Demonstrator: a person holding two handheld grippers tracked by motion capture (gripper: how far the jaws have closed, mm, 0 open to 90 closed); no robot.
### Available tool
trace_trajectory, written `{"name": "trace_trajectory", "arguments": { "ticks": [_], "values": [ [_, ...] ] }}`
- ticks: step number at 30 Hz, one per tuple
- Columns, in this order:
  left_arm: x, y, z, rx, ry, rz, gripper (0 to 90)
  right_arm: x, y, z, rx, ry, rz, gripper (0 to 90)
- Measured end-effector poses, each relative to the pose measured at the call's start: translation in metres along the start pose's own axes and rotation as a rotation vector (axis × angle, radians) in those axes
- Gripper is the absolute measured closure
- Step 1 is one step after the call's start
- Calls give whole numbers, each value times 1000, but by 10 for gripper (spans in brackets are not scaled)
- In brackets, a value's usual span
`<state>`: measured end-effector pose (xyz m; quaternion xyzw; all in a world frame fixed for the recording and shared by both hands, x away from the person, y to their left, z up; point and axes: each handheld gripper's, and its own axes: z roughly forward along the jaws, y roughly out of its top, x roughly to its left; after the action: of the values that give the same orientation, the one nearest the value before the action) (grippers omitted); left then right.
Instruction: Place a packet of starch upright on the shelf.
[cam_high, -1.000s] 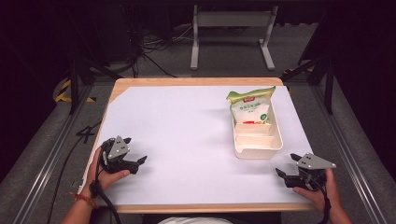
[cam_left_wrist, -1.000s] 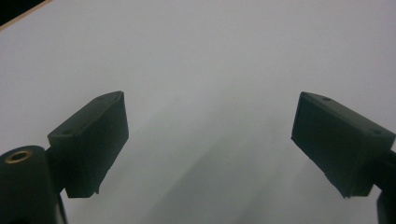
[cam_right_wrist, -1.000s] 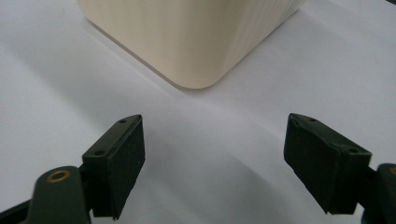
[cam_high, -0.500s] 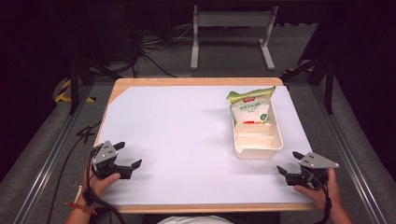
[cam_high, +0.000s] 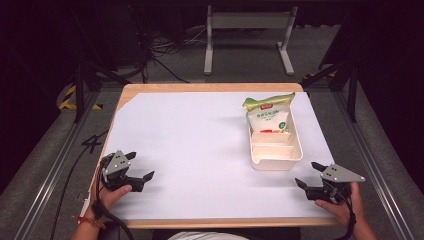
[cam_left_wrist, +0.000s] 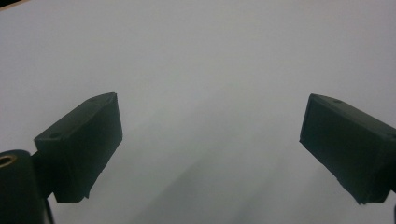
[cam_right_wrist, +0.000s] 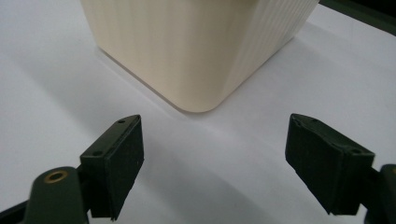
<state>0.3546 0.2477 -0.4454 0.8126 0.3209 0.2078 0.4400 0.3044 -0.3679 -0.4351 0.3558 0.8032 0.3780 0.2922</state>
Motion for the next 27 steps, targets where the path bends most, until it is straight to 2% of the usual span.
{"name": "trace_trajectory", "arguments": {
  "ticks": [3,9,17,27],
  "values": [
    [0,0,0,2,6,4,67,0,0,0,14,-16,2,198],
    [-1,1,0,1,24,6,68,0,0,0,20,-14,-3,199],
    [0,1,2,12,4,7,75,0,-1,1,22,-12,1,199],
    [0,1,3,18,1,4,72,1,0,0,9,5,-10,199]
  ]
}}
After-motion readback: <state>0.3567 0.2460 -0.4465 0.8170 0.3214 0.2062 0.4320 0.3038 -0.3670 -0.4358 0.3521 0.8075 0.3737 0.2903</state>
